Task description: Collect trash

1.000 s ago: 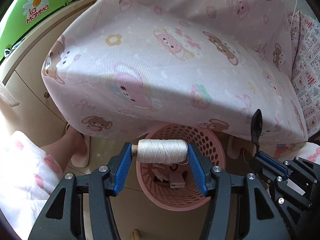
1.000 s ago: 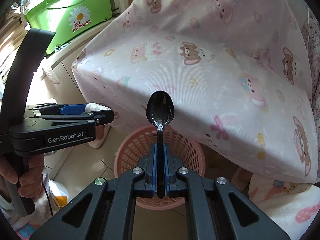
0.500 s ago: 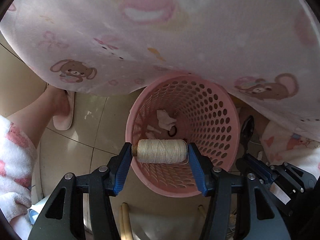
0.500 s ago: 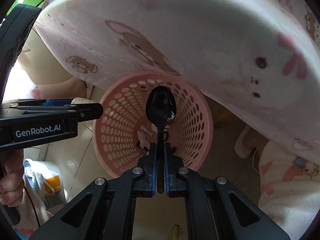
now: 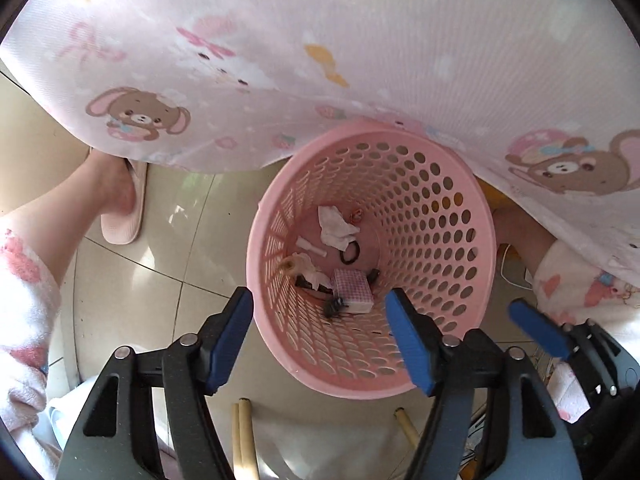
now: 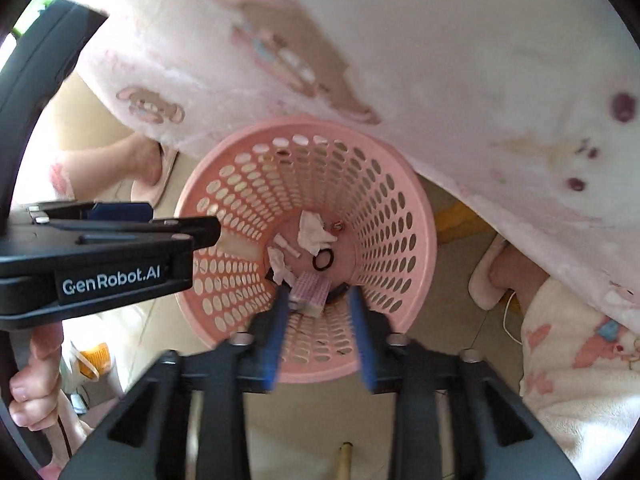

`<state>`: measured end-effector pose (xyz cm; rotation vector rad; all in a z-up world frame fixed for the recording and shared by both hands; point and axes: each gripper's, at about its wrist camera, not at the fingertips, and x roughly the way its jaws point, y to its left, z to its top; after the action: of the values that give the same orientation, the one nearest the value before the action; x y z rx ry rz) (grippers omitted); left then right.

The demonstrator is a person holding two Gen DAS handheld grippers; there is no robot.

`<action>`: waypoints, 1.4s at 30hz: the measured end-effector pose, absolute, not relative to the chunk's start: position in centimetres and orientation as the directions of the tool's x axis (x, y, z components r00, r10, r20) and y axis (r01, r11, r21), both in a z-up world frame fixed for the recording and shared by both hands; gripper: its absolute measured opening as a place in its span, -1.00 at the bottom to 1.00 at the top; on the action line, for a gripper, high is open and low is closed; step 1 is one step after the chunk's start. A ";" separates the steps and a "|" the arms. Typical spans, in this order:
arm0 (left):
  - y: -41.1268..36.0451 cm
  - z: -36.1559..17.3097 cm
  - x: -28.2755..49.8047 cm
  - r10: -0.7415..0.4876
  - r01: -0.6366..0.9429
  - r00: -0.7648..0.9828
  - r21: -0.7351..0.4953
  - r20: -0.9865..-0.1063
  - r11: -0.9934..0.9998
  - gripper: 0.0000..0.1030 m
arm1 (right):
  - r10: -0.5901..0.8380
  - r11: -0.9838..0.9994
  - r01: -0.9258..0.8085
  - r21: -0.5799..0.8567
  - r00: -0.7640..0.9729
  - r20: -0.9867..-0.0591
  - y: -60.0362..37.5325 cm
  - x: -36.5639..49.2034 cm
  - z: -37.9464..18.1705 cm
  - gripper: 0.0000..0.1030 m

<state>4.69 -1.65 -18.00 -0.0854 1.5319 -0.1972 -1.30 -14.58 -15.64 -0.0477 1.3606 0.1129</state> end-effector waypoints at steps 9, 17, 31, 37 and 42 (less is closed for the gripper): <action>-2.2 -11.4 3.3 -0.108 0.179 0.270 -0.061 -0.957 0.982 0.25 | 0.086 0.996 -0.054 0.073 0.323 -0.942 -16.1 -1.9 -11.1 -0.09; -1.6 -4.9 1.2 -0.099 0.177 0.504 -0.010 -0.858 0.984 0.30 | 0.073 0.996 0.008 0.092 0.541 -0.838 -18.0 -4.2 -4.8 0.00; -1.8 -1.8 -0.7 -0.157 0.223 0.630 -0.017 -0.761 0.975 0.95 | -0.048 0.988 0.139 0.069 0.699 -0.714 -21.6 -6.0 -0.8 0.65; -2.6 -1.1 -0.7 -0.150 0.224 0.660 0.003 -0.736 0.975 0.97 | -0.090 0.983 0.174 0.054 0.723 -0.685 -22.0 -6.3 -0.6 0.66; -2.7 -1.0 -0.6 -0.164 0.229 0.653 -0.014 -0.739 0.973 0.97 | -0.092 0.986 0.163 0.043 0.734 -0.673 -21.7 -6.4 -0.4 0.67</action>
<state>-0.58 -2.74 -1.05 0.0836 0.8293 -0.2236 -6.39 -21.72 -0.36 0.1015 0.7339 -0.1402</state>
